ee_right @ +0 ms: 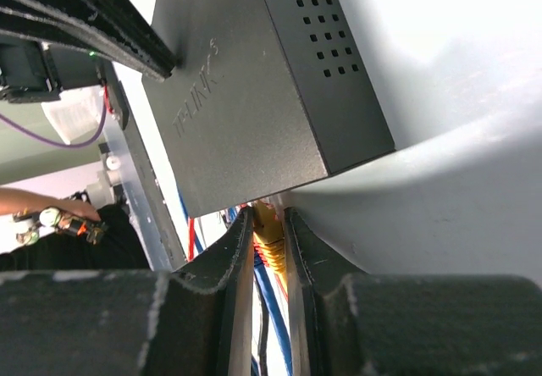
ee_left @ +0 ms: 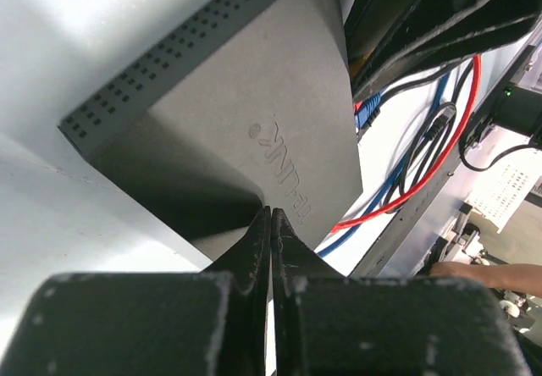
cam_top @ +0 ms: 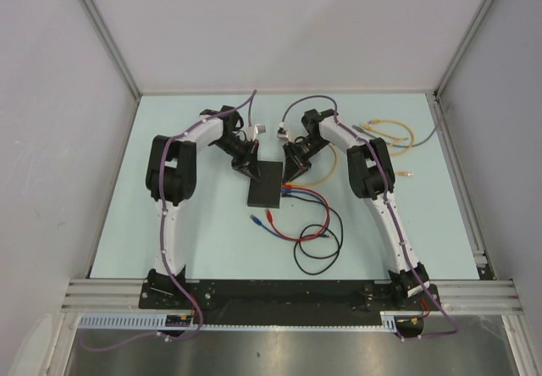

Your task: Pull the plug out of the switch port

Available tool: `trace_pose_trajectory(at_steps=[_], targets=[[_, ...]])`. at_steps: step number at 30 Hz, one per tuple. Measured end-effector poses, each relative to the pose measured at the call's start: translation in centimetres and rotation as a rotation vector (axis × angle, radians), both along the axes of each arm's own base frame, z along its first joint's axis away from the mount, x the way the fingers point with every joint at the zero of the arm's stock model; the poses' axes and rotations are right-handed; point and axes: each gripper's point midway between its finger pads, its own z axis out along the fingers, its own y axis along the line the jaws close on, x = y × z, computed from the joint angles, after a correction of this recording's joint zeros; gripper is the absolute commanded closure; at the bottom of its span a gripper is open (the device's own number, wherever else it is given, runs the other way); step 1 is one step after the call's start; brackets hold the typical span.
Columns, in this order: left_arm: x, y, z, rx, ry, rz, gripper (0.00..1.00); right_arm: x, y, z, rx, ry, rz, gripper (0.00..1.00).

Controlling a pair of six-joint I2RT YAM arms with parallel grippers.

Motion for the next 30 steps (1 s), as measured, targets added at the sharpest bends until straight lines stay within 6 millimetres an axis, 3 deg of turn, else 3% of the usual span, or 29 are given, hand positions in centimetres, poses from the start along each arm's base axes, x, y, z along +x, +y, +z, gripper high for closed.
trace_pose_trajectory(at_steps=[11,20,30], targets=[[0.1,0.0,0.0,0.002,-0.004,-0.001,1.00,-0.4,-0.2,-0.2,0.026,0.022,-0.011,1.00],[0.1,0.0,0.0,0.005,-0.006,-0.001,1.00,0.8,-0.5,0.0,0.000,-0.014,-0.017,1.00],[0.0,-0.1,0.0,0.005,-0.007,-0.005,1.00,-0.4,-0.8,-0.1,0.046,0.024,-0.002,1.00]])
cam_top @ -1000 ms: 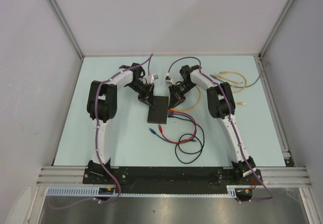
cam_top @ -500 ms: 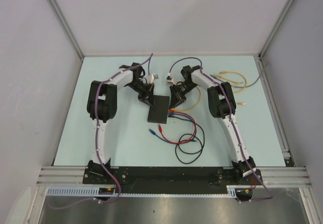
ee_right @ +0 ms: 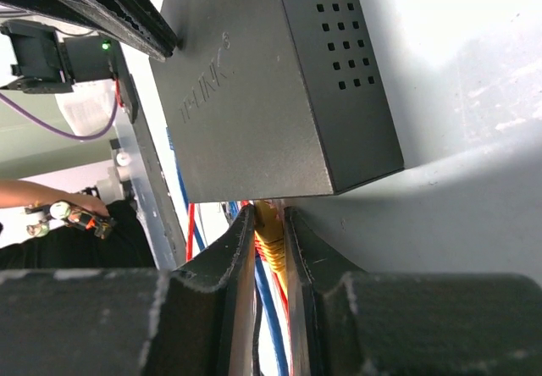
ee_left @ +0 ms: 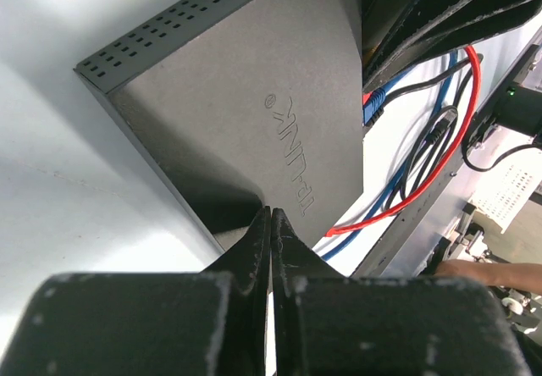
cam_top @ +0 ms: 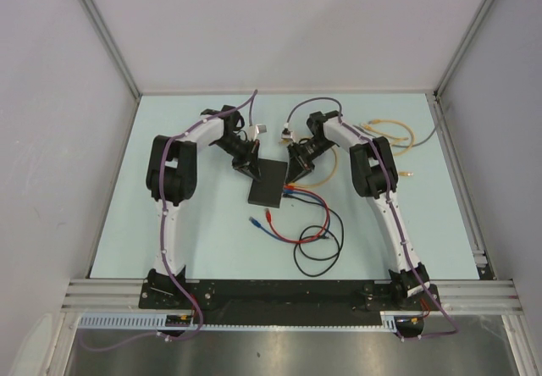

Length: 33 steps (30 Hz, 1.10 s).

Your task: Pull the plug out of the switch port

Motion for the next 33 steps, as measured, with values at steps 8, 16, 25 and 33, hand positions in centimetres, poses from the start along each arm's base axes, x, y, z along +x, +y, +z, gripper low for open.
trace_pose_trajectory(at_steps=[8,16,25,33], targets=[[0.0,-0.1,0.0,0.000,0.000,-0.002,1.00,0.5,-0.6,0.1,-0.023,-0.041,0.020,1.00],[0.0,-0.2,0.0,0.001,-0.002,-0.004,1.00,-0.2,-1.1,-0.1,-0.024,-0.024,0.020,1.00],[0.0,-0.2,0.0,0.001,-0.003,-0.006,1.00,1.5,-3.2,0.4,-0.126,-0.151,0.020,1.00],[0.4,-0.4,0.5,-0.005,-0.020,-0.005,1.00,4.3,-4.0,5.0,-0.209,-0.435,0.084,1.00]])
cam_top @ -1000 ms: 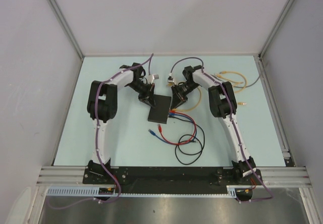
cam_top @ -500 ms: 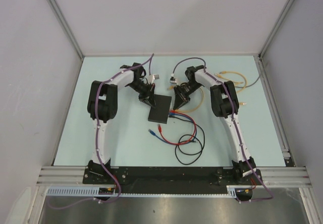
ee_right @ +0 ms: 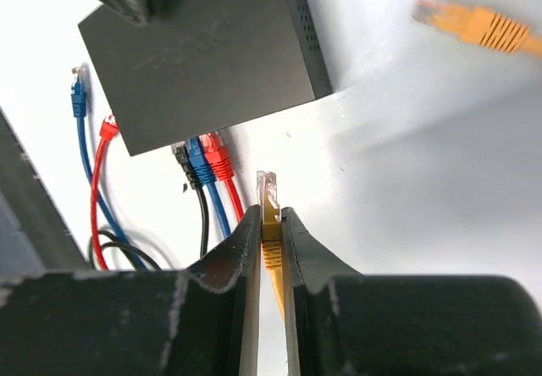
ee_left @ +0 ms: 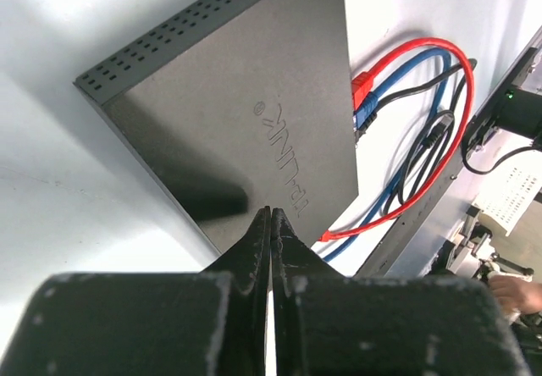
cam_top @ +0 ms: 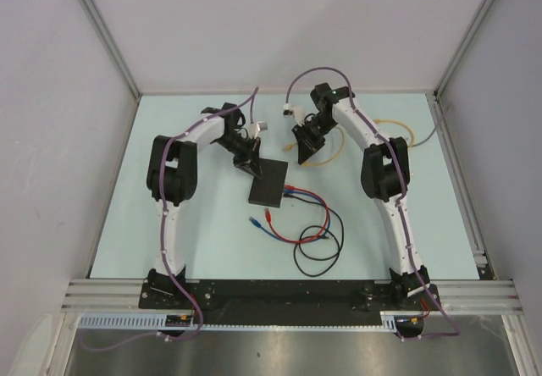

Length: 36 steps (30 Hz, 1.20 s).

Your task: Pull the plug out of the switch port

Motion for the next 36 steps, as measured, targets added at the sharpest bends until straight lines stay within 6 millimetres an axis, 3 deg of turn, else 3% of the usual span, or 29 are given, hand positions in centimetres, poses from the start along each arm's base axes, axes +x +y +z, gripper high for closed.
trace_pose_trajectory(at_steps=[4,7,13,18,23,24,25,26,29,32,36], targets=[[0.8,-0.4,0.8,-0.017,-0.022,0.004,1.00,1.4,-0.8,3.6,-0.037,-0.140,0.002,1.00],[1.7,-0.8,1.5,-0.039,-0.051,0.005,1.00,2.5,-2.6,5.8,-0.066,-0.213,-0.035,1.00],[3.3,-1.6,2.2,-0.067,-0.089,0.006,1.00,5.6,-9.7,8.5,-0.137,-0.299,-0.191,1.00],[3.3,-1.8,1.4,-0.068,-0.072,0.002,1.00,7.7,-15.7,8.9,-0.192,-0.326,-0.318,1.00],[3.1,-1.7,1.3,-0.064,-0.059,0.002,1.00,8.2,-20.3,7.3,-0.262,-0.291,-0.418,1.00],[3.1,-1.7,1.3,-0.064,-0.058,0.002,1.00,8.1,-20.8,6.9,-0.274,-0.277,-0.430,0.98],[3.1,-1.7,1.3,-0.064,-0.058,0.002,1.00,8.0,-21.2,6.5,-0.283,-0.267,-0.437,0.90],[3.1,-1.7,1.3,-0.064,-0.057,0.003,0.98,7.9,-21.5,6.1,-0.291,-0.256,-0.445,0.64],[3.2,-1.7,1.2,-0.064,-0.060,0.003,0.92,7.9,-21.6,5.7,-0.298,-0.239,-0.458,0.40],[3.2,-1.7,1.2,-0.062,-0.063,0.003,0.78,7.9,-20.9,5.7,-0.296,-0.238,-0.458,0.33],[3.2,-1.4,1.0,-0.043,-0.070,0.000,0.63,7.7,-18.3,5.8,-0.273,-0.243,-0.421,0.28]])
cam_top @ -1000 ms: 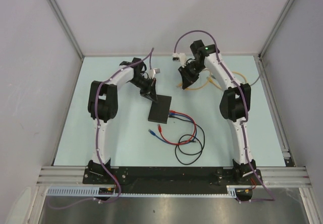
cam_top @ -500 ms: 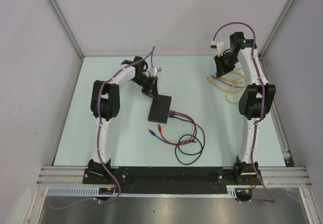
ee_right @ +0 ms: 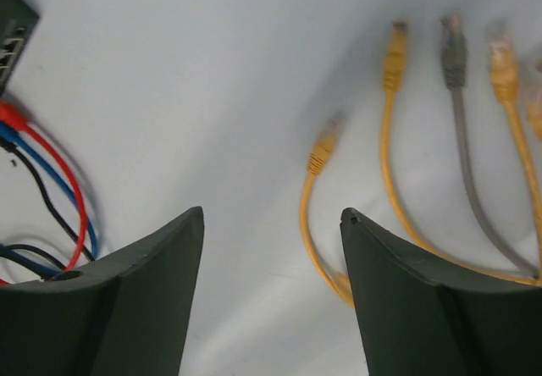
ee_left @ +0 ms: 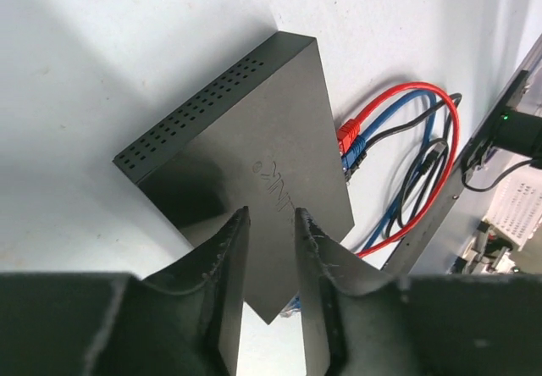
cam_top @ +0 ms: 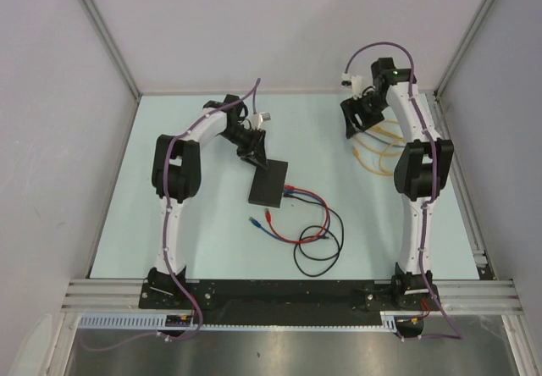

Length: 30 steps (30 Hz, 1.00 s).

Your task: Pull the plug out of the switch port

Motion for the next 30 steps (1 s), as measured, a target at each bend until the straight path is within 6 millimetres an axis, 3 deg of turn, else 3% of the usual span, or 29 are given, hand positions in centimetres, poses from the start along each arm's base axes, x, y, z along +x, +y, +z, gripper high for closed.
trace_pose_trajectory(at_steps=[4,7,9,13,16,21,30], targets=[[0.3,0.6,0.4,0.019,-0.022,0.005,0.55,-0.9,4.3,0.4,0.062,0.007,0.084,0.30],[0.5,1.2,1.3,0.028,-0.048,0.015,0.55,-2.2,7.8,0.4,0.115,0.030,0.157,0.46],[0.5,2.0,1.9,0.039,-0.069,0.026,0.57,-3.6,9.9,-0.2,0.140,0.069,0.201,0.62],[0.2,3.6,2.0,0.060,-0.061,0.059,1.00,-6.1,13.4,-2.2,0.170,0.163,0.266,0.87],[-0.7,5.1,1.3,0.073,-0.030,0.080,1.00,-7.4,15.6,-4.6,0.179,0.232,0.302,0.90],[-2.7,6.5,-0.1,0.090,0.039,0.101,1.00,-8.8,17.4,-8.0,0.169,0.319,0.332,0.91],[-6.5,7.3,-2.6,0.122,0.161,0.093,1.00,-9.6,19.5,-9.4,0.172,0.340,0.377,0.92]])
